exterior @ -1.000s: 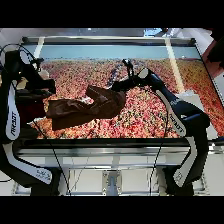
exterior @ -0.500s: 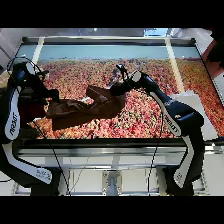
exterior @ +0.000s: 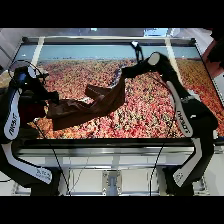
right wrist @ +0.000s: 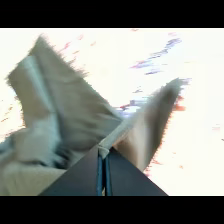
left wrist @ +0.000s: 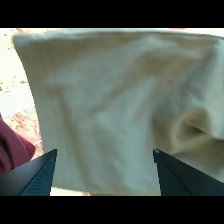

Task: Fold the shirts.

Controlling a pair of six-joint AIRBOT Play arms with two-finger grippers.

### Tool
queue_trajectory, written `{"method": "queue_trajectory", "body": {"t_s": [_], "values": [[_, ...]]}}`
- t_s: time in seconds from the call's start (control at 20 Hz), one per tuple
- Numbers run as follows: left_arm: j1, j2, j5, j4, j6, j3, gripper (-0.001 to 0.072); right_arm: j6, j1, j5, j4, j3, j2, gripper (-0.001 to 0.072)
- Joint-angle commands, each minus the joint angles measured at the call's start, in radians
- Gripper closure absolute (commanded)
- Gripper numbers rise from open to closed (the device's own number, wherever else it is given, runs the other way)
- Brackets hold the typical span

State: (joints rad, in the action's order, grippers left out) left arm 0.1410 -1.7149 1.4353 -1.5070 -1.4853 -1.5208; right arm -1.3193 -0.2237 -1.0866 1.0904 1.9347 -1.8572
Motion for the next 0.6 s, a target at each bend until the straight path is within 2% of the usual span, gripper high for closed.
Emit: {"method": "queue_trajectory", "body": {"t_s": [0.0,0.15,0.25,0.4,0.45,0.55], "values": [[0.014,-0.001,-0.058,0.093,-0.023,0.002,0.0003,-0.033,0.064,-0.121,0.092,0.031,0.071,0.0687],[0.015,-0.010,-0.167,0.130,-0.024,0.008,0.0003,-0.033,0.055,-0.175,0.110,0.028,0.074,0.0687],[0.015,-0.012,-0.226,0.051,-0.035,0.008,0.0003,-0.035,0.053,-0.179,0.122,0.028,0.074,0.0687],[0.017,-0.012,-0.238,-0.143,-0.037,0.008,0.0004,-0.035,0.053,-0.179,0.122,0.028,0.074,0.0687],[0.021,-0.013,-0.243,-0.176,-0.033,0.008,0.0004,-0.035,0.053,-0.179,0.122,0.028,0.074,0.0687],[0.034,-0.020,-0.263,-0.147,0.000,0.008,0.0004,-0.035,0.053,-0.177,0.120,0.028,0.074,0.0687]]}}
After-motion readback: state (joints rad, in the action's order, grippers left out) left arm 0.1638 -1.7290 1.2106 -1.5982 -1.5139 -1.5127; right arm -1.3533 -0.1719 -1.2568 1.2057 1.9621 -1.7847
